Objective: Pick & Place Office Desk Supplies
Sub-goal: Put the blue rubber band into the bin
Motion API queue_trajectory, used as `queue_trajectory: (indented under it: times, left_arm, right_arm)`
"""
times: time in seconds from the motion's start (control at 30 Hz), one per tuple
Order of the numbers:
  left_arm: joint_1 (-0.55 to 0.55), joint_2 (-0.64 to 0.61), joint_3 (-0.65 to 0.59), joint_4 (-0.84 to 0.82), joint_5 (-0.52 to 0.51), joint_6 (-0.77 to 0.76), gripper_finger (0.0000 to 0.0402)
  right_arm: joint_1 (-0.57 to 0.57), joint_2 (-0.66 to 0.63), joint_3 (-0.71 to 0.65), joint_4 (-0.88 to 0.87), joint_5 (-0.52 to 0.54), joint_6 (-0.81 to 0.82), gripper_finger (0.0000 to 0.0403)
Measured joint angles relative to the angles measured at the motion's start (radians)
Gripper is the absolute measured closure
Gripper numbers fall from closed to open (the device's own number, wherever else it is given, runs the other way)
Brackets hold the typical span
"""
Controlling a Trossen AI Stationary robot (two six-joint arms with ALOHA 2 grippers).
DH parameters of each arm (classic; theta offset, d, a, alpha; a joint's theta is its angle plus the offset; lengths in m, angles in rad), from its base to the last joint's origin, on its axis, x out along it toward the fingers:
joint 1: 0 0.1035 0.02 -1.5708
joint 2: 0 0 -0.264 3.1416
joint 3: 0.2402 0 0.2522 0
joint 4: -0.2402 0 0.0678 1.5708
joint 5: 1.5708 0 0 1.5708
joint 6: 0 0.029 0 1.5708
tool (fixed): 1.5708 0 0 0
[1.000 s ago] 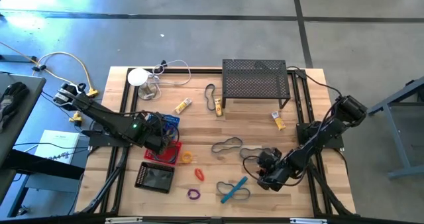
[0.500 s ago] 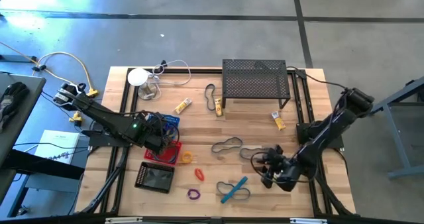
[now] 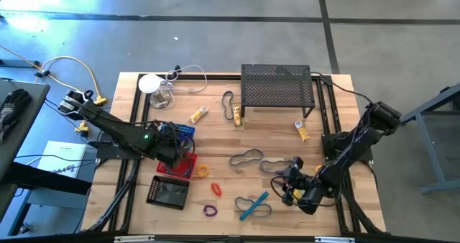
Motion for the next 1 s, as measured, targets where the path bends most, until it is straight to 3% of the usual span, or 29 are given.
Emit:
queue_trajectory:
  times: [0.1,0.4,0.67,1.0]
  left_arm:
    - [0.0,0.0,0.0,0.024,0.001,0.015,0.0305]
    - [0.0,0.0,0.0,0.203,0.016,0.141,0.0305]
    - [-0.004,0.0,0.0,0.493,0.108,0.309,0.0305]
    - [-0.074,0.055,0.0,0.809,0.138,0.525,0.0305]
  right_arm:
    - [-0.025,0.029,0.0,-0.039,-0.066,0.023,0.0264]
    - [-0.09,0.113,-0.001,-0.054,-0.104,0.018,0.0264]
    - [-0.097,0.147,-0.001,-0.05,-0.154,-0.001,0.0264]
    - [-0.121,0.192,0.003,-0.05,-0.144,-0.001,0.0264]
